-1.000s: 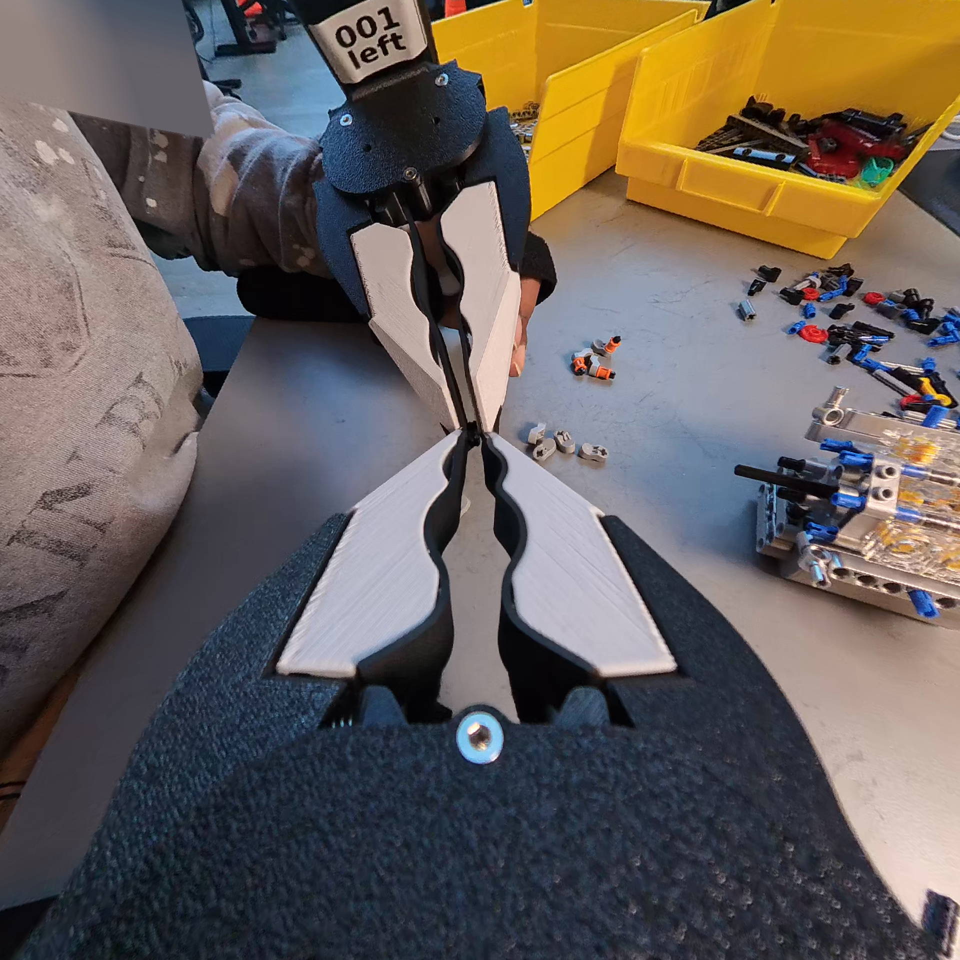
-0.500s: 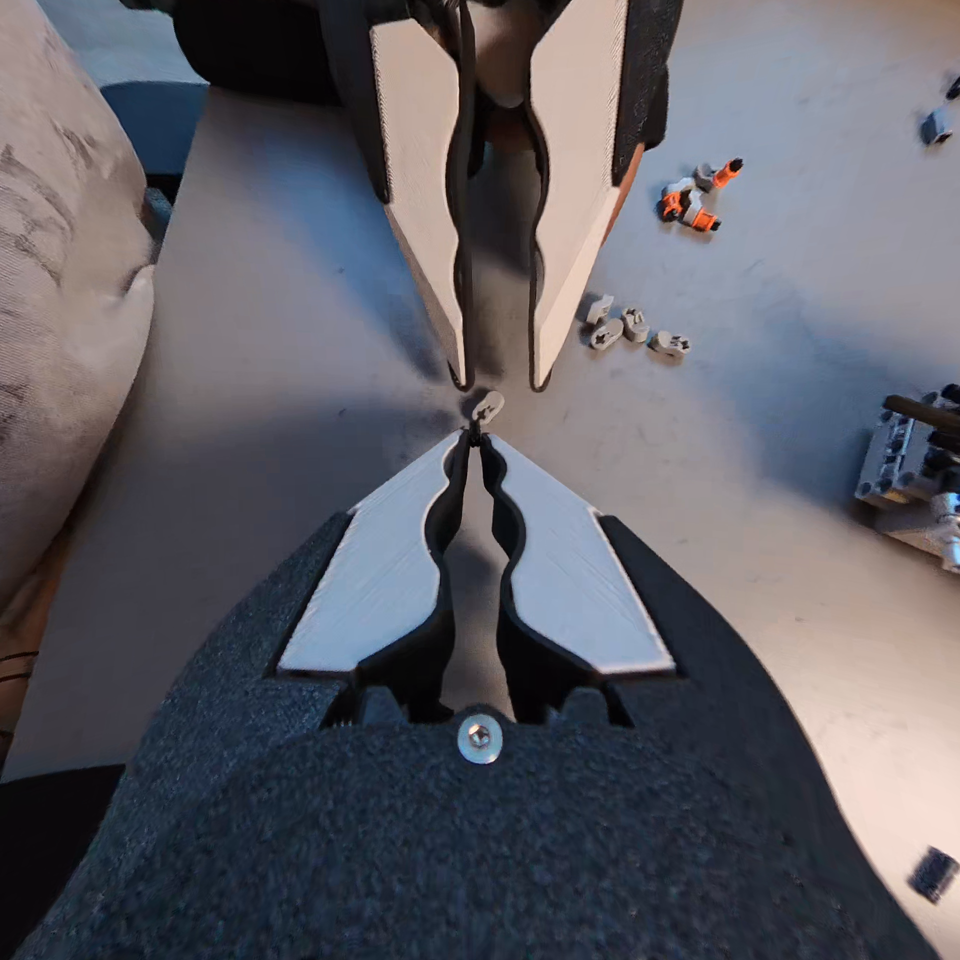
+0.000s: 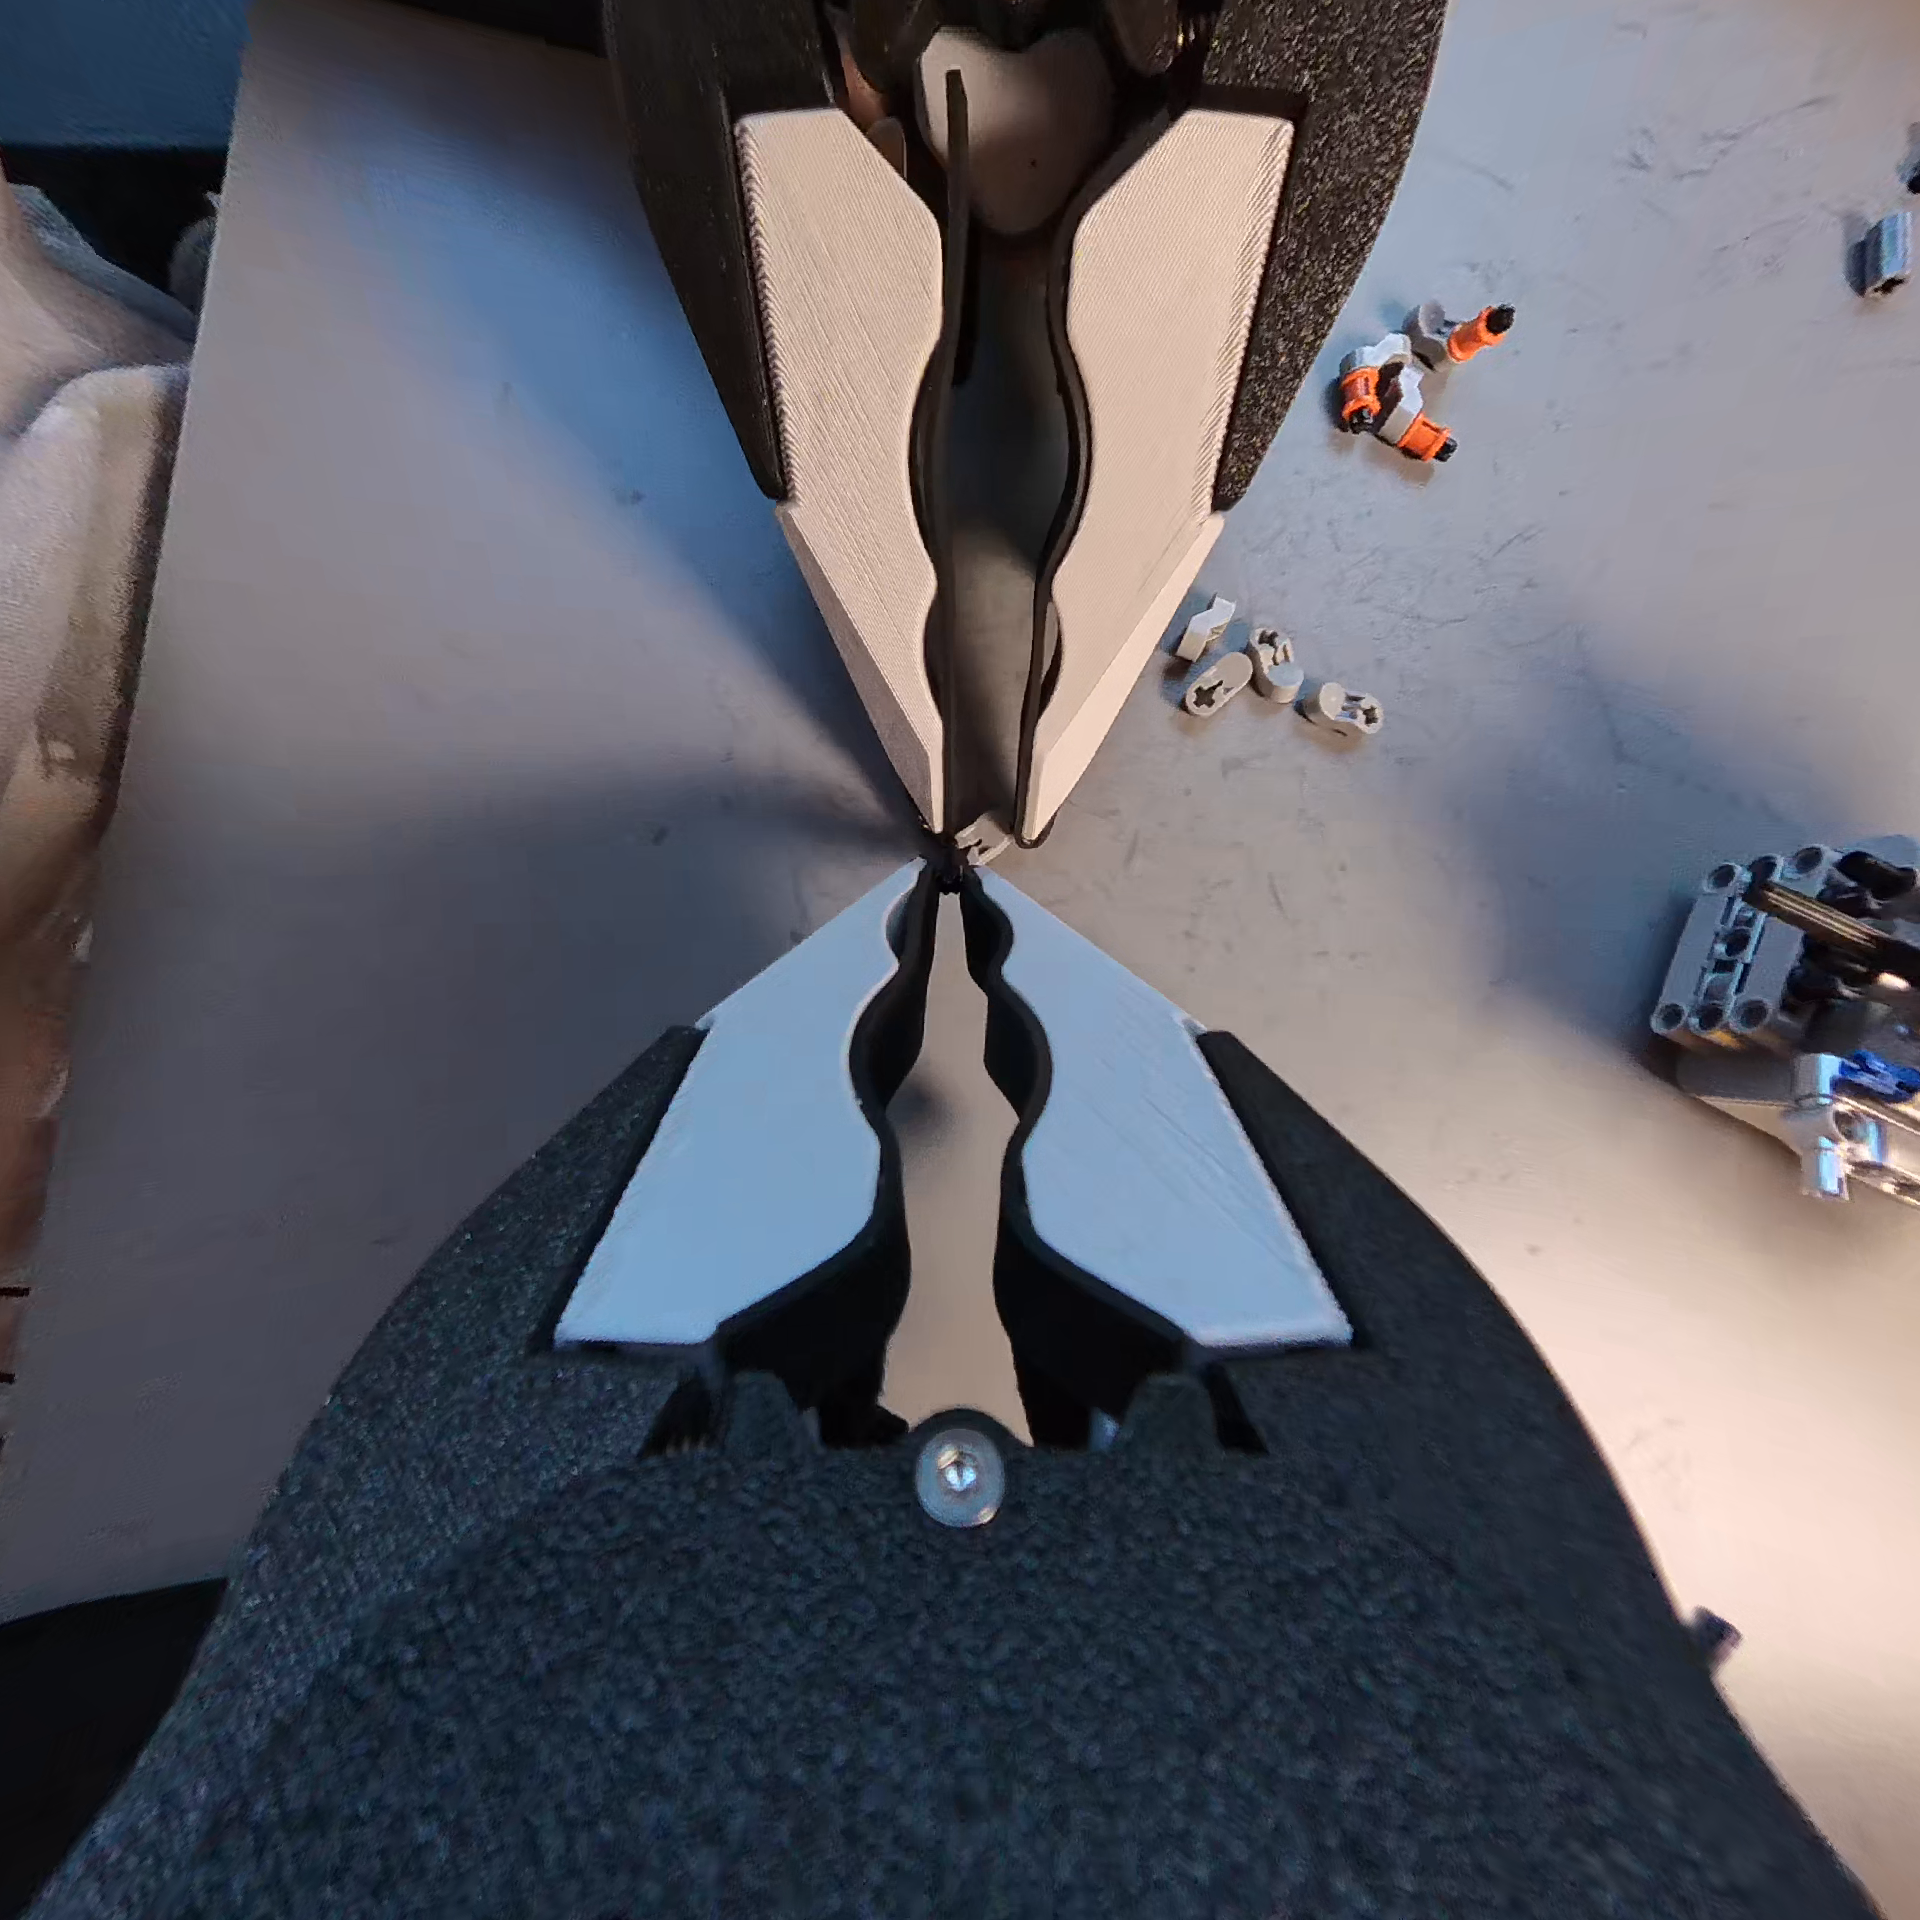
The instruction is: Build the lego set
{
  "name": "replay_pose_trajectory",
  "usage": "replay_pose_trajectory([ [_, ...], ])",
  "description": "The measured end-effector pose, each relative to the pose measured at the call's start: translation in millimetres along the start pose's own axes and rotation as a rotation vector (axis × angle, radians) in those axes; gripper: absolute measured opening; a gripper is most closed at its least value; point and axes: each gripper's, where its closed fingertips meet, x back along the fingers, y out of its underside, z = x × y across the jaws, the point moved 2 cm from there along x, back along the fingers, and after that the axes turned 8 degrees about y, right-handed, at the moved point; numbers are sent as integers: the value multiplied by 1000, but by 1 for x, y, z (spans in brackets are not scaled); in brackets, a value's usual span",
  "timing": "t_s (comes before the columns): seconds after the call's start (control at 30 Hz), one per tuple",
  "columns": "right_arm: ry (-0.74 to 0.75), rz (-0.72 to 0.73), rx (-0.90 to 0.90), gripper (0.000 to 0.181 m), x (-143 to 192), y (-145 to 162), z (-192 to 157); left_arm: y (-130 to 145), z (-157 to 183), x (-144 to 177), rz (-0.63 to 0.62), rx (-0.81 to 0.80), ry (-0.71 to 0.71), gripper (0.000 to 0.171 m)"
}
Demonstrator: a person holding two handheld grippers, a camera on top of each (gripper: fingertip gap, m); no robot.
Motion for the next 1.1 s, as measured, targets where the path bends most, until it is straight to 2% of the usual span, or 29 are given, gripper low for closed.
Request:
replay_pose_trajectory([
  [0.17,31,-48,14,3,2,2,3,1,1,0,-2,4,-8,5],
  [0.73,51,-213,148,3,-4,6,4,0,1,0,1,5,-13,5],
  [0.97,102,-87,44,3,5,2,21,-4,-1,8,51,3,-35,6],
  [1.1,95,-90,-2,3,-3,10,24,-6,-10,13,77,20,-80,8],
])
